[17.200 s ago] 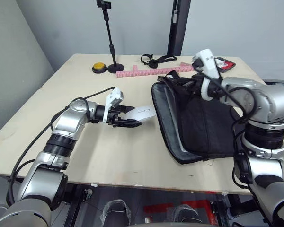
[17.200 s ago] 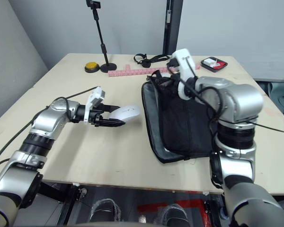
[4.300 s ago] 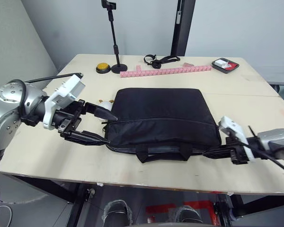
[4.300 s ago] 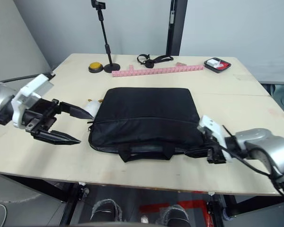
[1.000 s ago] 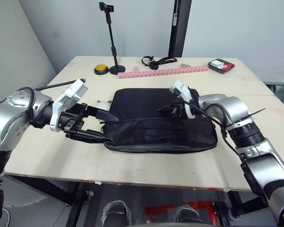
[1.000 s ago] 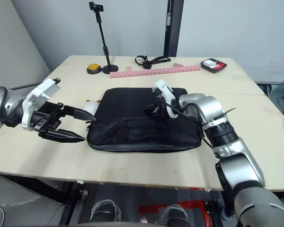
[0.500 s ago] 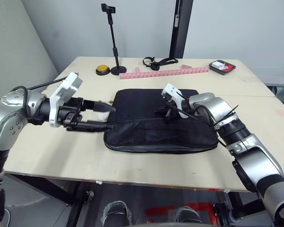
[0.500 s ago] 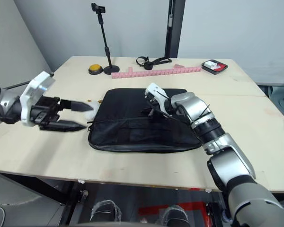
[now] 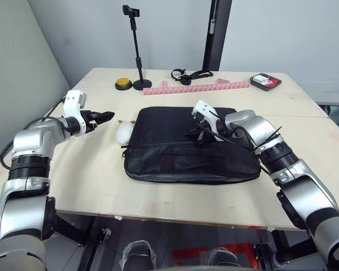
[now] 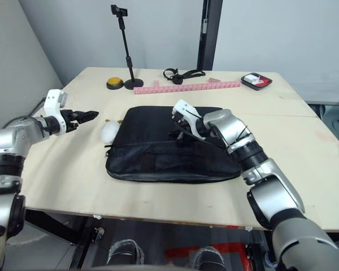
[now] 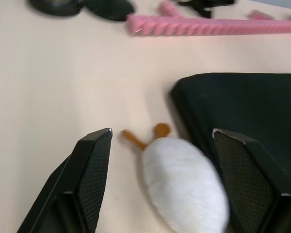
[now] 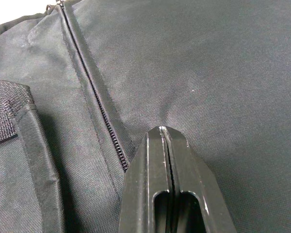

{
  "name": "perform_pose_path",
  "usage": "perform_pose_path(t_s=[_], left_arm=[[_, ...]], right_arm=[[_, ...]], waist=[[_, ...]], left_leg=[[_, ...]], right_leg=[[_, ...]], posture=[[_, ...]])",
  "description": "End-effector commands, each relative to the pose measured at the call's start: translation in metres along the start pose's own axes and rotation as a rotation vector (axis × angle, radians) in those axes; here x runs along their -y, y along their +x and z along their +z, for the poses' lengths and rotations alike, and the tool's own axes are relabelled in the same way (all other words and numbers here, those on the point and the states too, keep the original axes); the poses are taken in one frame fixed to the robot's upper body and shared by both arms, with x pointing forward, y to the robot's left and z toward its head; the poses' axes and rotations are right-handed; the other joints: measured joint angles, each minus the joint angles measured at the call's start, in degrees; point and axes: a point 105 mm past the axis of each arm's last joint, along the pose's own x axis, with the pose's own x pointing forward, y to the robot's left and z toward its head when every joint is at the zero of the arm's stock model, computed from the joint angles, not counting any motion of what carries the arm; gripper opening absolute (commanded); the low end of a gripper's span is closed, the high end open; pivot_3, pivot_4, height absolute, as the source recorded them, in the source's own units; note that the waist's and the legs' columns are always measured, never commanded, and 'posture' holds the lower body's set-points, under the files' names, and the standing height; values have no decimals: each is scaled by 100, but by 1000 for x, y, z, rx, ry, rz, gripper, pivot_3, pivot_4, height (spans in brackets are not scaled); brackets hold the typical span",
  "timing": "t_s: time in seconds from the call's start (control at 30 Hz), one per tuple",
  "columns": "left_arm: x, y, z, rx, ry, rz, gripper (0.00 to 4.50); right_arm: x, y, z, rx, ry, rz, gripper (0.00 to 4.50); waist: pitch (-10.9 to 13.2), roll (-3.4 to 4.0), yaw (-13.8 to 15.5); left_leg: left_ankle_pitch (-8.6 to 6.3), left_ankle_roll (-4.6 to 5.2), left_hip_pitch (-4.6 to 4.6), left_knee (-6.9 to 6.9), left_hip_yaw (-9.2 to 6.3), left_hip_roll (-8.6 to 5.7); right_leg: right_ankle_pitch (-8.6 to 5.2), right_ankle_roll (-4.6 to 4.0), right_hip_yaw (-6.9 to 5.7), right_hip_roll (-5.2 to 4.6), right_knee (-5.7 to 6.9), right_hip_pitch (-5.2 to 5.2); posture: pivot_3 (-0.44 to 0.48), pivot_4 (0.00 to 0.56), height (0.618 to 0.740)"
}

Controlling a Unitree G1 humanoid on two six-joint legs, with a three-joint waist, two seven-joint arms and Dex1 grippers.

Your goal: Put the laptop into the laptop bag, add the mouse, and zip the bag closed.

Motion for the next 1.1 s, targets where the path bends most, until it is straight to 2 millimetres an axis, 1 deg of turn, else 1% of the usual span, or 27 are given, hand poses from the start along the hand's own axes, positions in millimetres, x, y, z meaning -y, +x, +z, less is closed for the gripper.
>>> perform_pose_path(t_s=[0.03, 0.13, 0.23, 0.33, 0.43, 0.57, 0.6, 0.67, 0.7, 0.77, 0.9, 1.0, 1.1], left_arm=[[6, 10, -2, -13, 13, -24, 3480], [13, 20, -16, -65, -8, -60, 3480], [22, 27, -22, -93, -34, -100, 3480], [26, 31, -31, -130, -29, -124, 3480], [27, 30, -33, -139, -38, -149, 2651], [23, 23, -31, -134, -38, -151, 1309], [23, 19, -29, -131, -37, -154, 887], [25, 11, -25, -119, -39, -160, 188], [27, 6, -22, -111, -37, -165, 27], [31, -4, -17, -89, -34, -175, 27], [55, -38, 3, 17, -53, -294, 27], [70, -63, 6, 62, -59, -371, 27], [81, -91, -1, 79, -69, -451, 27]], right_arm=[[0, 3, -19, -68, 30, -11, 46], [-3, 2, -18, -56, 38, -5, 46], [-4, 2, -19, -64, 33, -9, 46], [-4, 2, -20, -65, 32, -12, 46], [-4, 2, -21, -69, 39, -23, 0], [-6, 3, -23, -75, 44, -24, 0], [-6, 4, -23, -76, 46, -25, 0], [-7, 4, -24, -78, 48, -24, 0], [-7, 5, -24, -79, 49, -22, 0], [-8, 6, -25, -82, 47, -16, 0], [-8, 8, -26, -95, 42, -5, 0], [-8, 11, -27, -105, 38, 4, 0], [-8, 14, -28, -114, 39, 18, 0]], waist=[[0, -1, 1], [0, -1, 9], [1, -2, 19], [1, -2, 20], [1, -2, 15], [1, -2, 17], [1, -2, 14], [1, -1, 7], [1, -1, 2], [1, -1, -13], [2, 0, -27], [2, 0, -40], [1, 0, -76]], left_leg=[[0, 0, 0, 0, 0, 0], [0, 0, -1, 0, -2, 0], [0, 0, -2, -1, -3, 0], [0, 0, -1, -2, -3, 0], [0, 0, -1, -7, -3, 0], [0, -1, -1, -12, -3, 0], [0, -1, -1, -12, -3, 0], [-1, -2, -1, -14, -3, 0], [-1, -2, -1, -17, -2, 0], [-1, -3, -1, -22, -2, 1], [-2, -4, -1, -25, -2, 2], [-3, -5, 0, -27, -2, 3], [-4, -5, 4, -31, 2, 3]], right_leg=[[0, 0, 0, 0, 0, 0], [0, 0, -2, -1, 0, 0], [0, 0, -3, -1, -1, 0], [0, -1, -4, -2, -3, 2], [0, -1, -4, -1, -5, 1], [0, -1, -5, -1, -10, 2], [0, -1, -5, -1, -11, 2], [-1, -1, -5, -1, -12, 1], [-1, -1, -6, -1, -13, 1], [-1, -1, -8, -1, -19, 0], [-2, -2, -9, 0, -25, 1], [-3, -3, -9, 0, -25, 0], [-5, -4, -6, 0, -26, 1]], posture=[[0, 150, 733], [0, 150, 733], [0, 150, 733], [0, 150, 733], [0, 150, 733], [0, 150, 733], [0, 150, 733], [0, 150, 733], [0, 150, 733], [0, 150, 733], [0, 150, 733], [0, 150, 733], [0, 150, 733]])
